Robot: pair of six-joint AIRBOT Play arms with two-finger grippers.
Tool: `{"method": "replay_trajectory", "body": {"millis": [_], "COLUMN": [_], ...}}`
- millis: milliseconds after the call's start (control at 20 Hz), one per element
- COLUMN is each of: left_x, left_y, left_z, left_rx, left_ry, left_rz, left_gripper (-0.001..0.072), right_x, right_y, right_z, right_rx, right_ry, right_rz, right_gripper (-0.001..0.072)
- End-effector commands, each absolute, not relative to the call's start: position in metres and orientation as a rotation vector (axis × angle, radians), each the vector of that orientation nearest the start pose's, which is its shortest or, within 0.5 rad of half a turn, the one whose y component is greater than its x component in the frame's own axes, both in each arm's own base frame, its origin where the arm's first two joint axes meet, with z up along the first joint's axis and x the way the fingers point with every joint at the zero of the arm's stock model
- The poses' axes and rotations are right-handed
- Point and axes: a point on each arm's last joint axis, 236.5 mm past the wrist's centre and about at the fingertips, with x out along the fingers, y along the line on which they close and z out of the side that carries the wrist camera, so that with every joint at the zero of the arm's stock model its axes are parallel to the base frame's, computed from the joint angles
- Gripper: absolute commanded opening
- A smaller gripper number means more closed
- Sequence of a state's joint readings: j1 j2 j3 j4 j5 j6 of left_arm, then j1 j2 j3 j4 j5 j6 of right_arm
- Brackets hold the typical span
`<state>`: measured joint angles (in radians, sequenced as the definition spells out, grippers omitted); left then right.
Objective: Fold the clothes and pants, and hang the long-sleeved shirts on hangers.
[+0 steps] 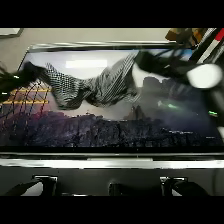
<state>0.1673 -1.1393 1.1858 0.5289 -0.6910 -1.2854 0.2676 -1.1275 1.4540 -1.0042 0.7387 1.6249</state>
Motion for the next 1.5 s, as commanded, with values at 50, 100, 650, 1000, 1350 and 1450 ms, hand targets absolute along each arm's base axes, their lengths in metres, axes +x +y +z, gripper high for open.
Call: {"method": "replay_trajectory", "body": {"millis": [50,100,650,1000,1350,1450], "left_x": [0.385,0.360,0.233,0.290,0.341,0.345], "left_y": [-0.067,-0.072,-0.028,-0.023,-0.014,-0.019], "left_z": [0.361,0.383,0.359,0.217,0.057,0.032], "left_rx": [-0.641,-0.628,-0.533,-0.530,-0.600,-0.588], "left_ry": [0.163,0.112,0.224,0.736,1.108,1.181], "left_rz": [-0.402,-0.424,-0.067,-0.004,0.085,0.067], "left_gripper": [0.0012,0.0012,0.0012,0.0013,0.0014,0.0014], "right_x": [0.334,0.309,0.203,0.418,0.529,0.516], "right_y": [0.157,0.149,0.046,0.077,0.190,0.215], "right_z": [0.432,0.451,0.493,0.375,0.080,0.041], "right_rx": [0.329,0.317,0.402,0.538,0.761,0.753], "right_ry": [0.174,0.122,-0.046,0.255,0.950,1.096], "right_rz": [0.523,0.525,0.244,0.051,0.062,0.139], "right_gripper": [0.0029,0.0029,0.0030,0.0031,0.0120,0.0248]}}
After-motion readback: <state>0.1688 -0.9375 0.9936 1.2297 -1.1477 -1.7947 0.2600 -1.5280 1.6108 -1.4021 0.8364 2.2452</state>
